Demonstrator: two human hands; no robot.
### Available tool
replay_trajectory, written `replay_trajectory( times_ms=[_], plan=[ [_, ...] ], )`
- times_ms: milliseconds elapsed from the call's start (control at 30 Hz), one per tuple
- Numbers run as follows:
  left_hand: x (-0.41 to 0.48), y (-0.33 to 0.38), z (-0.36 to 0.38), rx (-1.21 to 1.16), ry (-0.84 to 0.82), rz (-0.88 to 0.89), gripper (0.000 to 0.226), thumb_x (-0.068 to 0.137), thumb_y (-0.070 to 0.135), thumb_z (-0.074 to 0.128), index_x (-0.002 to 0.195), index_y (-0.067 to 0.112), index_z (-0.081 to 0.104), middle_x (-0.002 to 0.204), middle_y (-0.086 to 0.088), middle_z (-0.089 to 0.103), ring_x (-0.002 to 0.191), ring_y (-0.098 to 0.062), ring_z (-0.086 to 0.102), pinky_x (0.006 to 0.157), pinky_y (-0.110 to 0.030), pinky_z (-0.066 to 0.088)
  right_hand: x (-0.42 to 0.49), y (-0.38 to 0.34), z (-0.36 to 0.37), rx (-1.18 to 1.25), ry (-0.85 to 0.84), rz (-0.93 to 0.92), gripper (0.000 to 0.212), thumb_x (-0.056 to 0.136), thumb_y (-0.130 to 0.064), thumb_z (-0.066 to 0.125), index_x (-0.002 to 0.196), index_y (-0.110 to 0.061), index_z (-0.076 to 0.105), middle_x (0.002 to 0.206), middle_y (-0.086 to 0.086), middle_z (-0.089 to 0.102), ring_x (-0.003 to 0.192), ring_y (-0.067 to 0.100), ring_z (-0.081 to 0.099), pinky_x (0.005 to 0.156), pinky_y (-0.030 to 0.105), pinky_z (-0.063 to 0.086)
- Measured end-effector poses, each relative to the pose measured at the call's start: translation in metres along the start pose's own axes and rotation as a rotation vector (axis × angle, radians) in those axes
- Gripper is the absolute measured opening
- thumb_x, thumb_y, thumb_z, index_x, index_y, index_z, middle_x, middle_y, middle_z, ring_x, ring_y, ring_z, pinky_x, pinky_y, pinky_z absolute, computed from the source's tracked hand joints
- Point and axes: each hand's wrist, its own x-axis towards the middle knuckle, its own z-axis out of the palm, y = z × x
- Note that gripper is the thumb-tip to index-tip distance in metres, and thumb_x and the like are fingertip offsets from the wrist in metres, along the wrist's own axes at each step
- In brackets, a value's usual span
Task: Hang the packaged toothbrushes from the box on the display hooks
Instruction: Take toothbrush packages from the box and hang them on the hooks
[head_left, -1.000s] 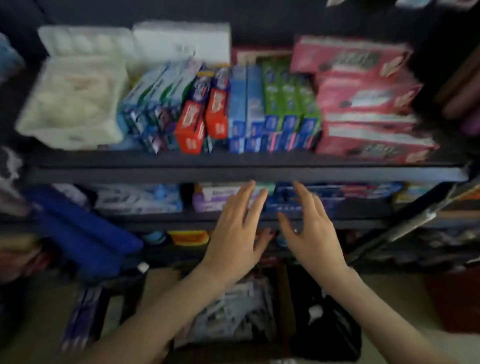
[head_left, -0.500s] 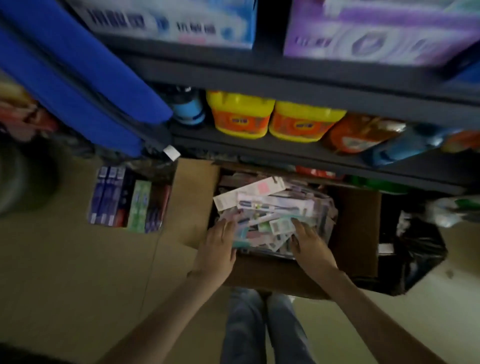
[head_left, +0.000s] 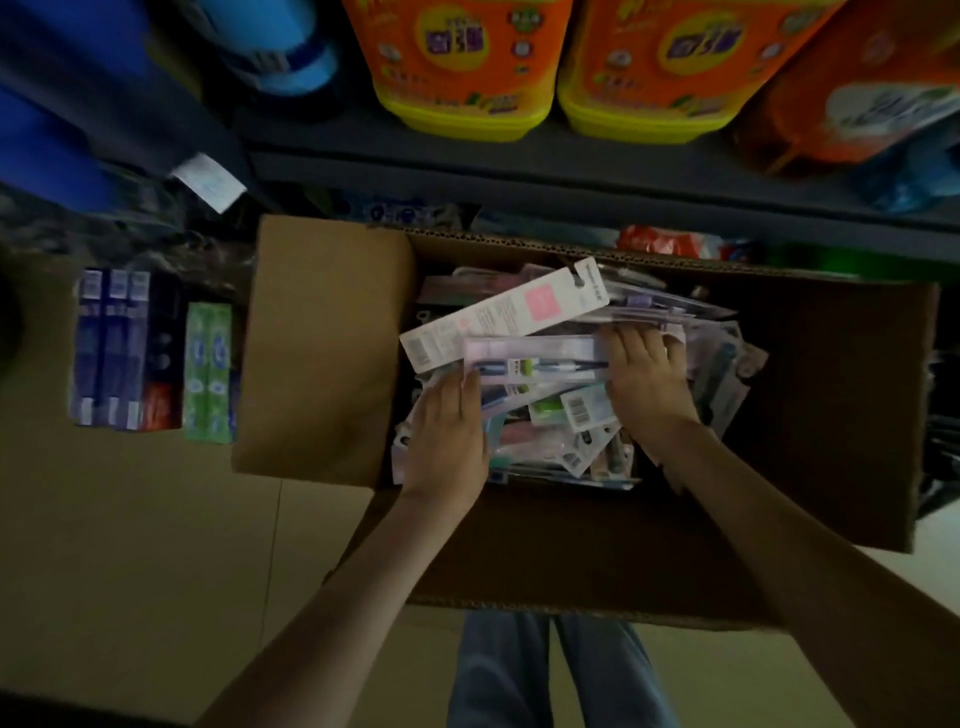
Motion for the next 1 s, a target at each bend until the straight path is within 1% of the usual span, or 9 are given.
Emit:
replay_trajectory(
  times_ms=[233, 300, 367, 467, 533, 700, 800, 933, 1000],
  plan=[
    [0.01, 0.021, -0.029, 0.157, 0.016, 0.157, 0.078, 0.082, 0.035, 0.069, 0.145, 0.003, 0.036, 0.144, -0.022, 0.042, 0.135, -0.036, 0.04, 0.114, -0.051, 0.026, -0.026, -0.032, -0.033, 0.048, 0.079, -0.193, 0.084, 0.049, -0.004, 0.083, 0.124, -0.005, 0.044, 0.114, 0.015, 0.061, 0.107, 0.029, 0.041, 0.091, 0.044, 0.028],
    [0.009, 0.019, -0.035, 0.124, -0.005, 0.164, 0.075, 0.067, 0.033, 0.083, 0.126, -0.003, 0.054, 0.115, -0.024, 0.063, 0.107, -0.037, 0.063, 0.093, -0.048, 0.052, -0.027, -0.042, -0.038, 0.088, 0.098, -0.206, 0.081, 0.055, -0.004, 0.082, 0.127, -0.006, 0.044, 0.119, 0.012, 0.06, 0.112, 0.027, 0.042, 0.094, 0.044, 0.029],
    [0.007, 0.012, -0.037, 0.085, 0.016, 0.106, 0.069, 0.056, 0.024, 0.091, 0.113, -0.002, 0.061, 0.095, -0.019, 0.069, 0.083, -0.032, 0.069, 0.072, -0.038, 0.058, -0.026, -0.047, -0.043, 0.14, 0.121, -0.198, 0.085, 0.06, 0.0, 0.079, 0.135, -0.008, 0.041, 0.132, 0.012, 0.053, 0.124, 0.027, 0.039, 0.104, 0.047, 0.028],
    [0.0, -0.003, -0.043, 0.03, -0.031, -0.043, 0.057, 0.087, 0.032, 0.068, 0.132, 0.006, 0.045, 0.115, -0.01, 0.061, 0.098, -0.023, 0.064, 0.071, -0.027, 0.047, -0.021, -0.05, -0.044, 0.212, 0.093, -0.03, 0.095, 0.067, -0.006, 0.078, 0.146, -0.008, 0.025, 0.144, 0.015, 0.037, 0.133, 0.03, 0.03, 0.108, 0.057, 0.028],
    [-0.005, -0.018, -0.038, 0.062, -0.025, -0.189, 0.051, 0.095, 0.042, 0.052, 0.134, 0.011, 0.039, 0.118, -0.006, 0.057, 0.1, -0.019, 0.06, 0.068, -0.023, 0.038, -0.019, -0.048, -0.037, 0.243, 0.061, 0.061, 0.087, 0.07, -0.012, 0.078, 0.142, -0.004, 0.03, 0.138, 0.019, 0.044, 0.128, 0.032, 0.035, 0.104, 0.059, 0.033],
    [-0.02, -0.04, -0.023, -0.127, -0.038, -0.488, 0.058, 0.087, 0.059, 0.056, 0.115, 0.008, 0.049, 0.105, -0.009, 0.062, 0.087, -0.025, 0.063, 0.059, -0.033, 0.047, -0.011, -0.05, -0.001, 0.108, -0.258, -0.171, 0.08, 0.064, -0.025, 0.086, 0.133, -0.002, 0.052, 0.129, 0.016, 0.058, 0.118, 0.031, 0.057, 0.099, 0.047, 0.043],
    [-0.02, -0.038, -0.026, -0.146, -0.025, -0.492, 0.053, 0.088, 0.051, 0.059, 0.117, 0.008, 0.047, 0.109, -0.011, 0.06, 0.093, -0.027, 0.062, 0.06, -0.032, 0.038, -0.006, -0.058, 0.009, 0.032, -0.266, -0.148, 0.083, 0.051, -0.017, 0.09, 0.127, -0.004, 0.059, 0.121, 0.013, 0.063, 0.104, 0.028, 0.063, 0.085, 0.039, 0.053],
    [-0.014, -0.031, -0.027, -0.116, -0.036, -0.449, 0.053, 0.091, 0.042, 0.058, 0.127, 0.006, 0.043, 0.117, -0.013, 0.058, 0.1, -0.029, 0.061, 0.062, -0.031, 0.037, 0.004, -0.064, -0.005, 0.032, -0.326, -0.154, 0.073, 0.087, -0.011, 0.06, 0.149, -0.008, 0.022, 0.15, 0.01, 0.032, 0.131, 0.029, 0.034, 0.105, 0.039, 0.031],
    [-0.013, -0.025, -0.029, -0.1, -0.052, -0.437, 0.056, 0.092, 0.041, 0.057, 0.132, 0.006, 0.04, 0.12, -0.015, 0.057, 0.103, -0.031, 0.061, 0.063, -0.032, 0.039, 0.007, -0.063, -0.013, 0.02, -0.343, -0.194, 0.063, 0.088, -0.01, 0.055, 0.145, -0.008, 0.027, 0.145, 0.01, 0.035, 0.13, 0.028, 0.032, 0.106, 0.037, 0.027]
  ],
)
